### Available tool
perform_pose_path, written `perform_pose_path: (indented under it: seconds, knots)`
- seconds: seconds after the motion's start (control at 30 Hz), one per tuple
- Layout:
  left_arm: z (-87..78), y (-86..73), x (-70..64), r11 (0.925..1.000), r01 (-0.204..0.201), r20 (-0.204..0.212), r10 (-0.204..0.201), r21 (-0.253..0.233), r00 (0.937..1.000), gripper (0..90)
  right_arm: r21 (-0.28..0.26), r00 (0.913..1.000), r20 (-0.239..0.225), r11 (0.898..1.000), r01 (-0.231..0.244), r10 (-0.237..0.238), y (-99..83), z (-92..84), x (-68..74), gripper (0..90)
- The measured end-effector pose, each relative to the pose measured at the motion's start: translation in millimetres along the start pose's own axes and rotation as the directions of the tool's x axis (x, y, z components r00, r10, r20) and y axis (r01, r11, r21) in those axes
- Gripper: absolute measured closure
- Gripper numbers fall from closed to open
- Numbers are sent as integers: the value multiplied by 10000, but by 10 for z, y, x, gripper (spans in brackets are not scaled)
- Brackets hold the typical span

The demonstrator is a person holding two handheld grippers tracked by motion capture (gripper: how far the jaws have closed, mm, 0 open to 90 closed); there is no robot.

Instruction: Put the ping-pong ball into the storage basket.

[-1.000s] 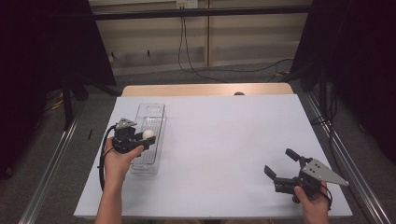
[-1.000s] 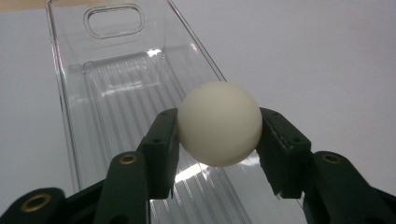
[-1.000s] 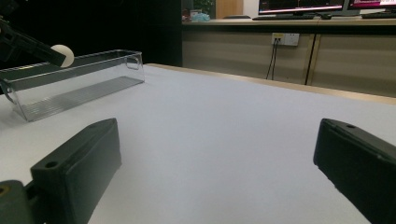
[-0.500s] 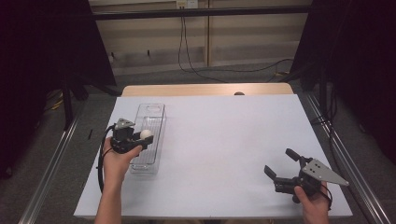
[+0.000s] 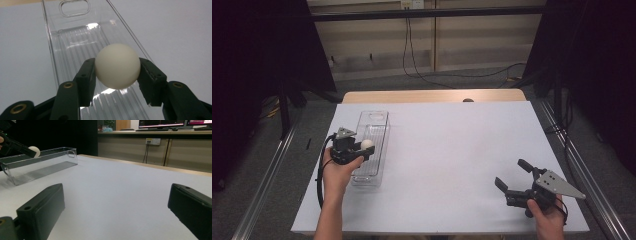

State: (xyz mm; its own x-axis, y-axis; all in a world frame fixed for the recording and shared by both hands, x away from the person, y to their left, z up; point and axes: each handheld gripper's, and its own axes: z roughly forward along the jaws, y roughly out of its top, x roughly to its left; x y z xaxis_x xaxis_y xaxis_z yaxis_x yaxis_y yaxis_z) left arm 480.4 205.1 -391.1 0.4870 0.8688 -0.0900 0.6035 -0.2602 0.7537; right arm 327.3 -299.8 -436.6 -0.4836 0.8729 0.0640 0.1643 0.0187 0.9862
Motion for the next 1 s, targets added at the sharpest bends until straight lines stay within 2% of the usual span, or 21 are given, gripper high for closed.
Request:
perform_pose_path:
  seconds: [0.1,0.2,0.33,0.47,0.57,0.87,1.0]
  knots:
    - [7,-8,17,9998,-169,-73,170,91,9998,506,5,10000,3,10000,-31,31,1,0,6,5]
    - [18,-15,16,9999,-86,-86,87,89,9999,506,16,10000,-25,10000,30,-30,1,-3,3,5]
    - [25,-20,18,9996,-207,-171,211,190,9996,506,-13,10000,6,10000,-38,38,2,4,4,5]
    - [30,-26,21,9996,-188,-236,193,217,9995,506,7,10000,-78,10000,-34,34,4,7,13,5]
    - [43,-36,21,9999,-15,-295,18,105,9996,506,15,10000,-71,10000,55,-55,-1,7,5,5]
    - [57,-48,44,9996,-141,-447,152,249,9989,506,2,10000,-70,10000,0,0,1,10,8,5]
    - [71,-53,45,9998,-50,-552,60,174,9985,504,2,9999,-103,10000,52,-52,0,11,8,5]
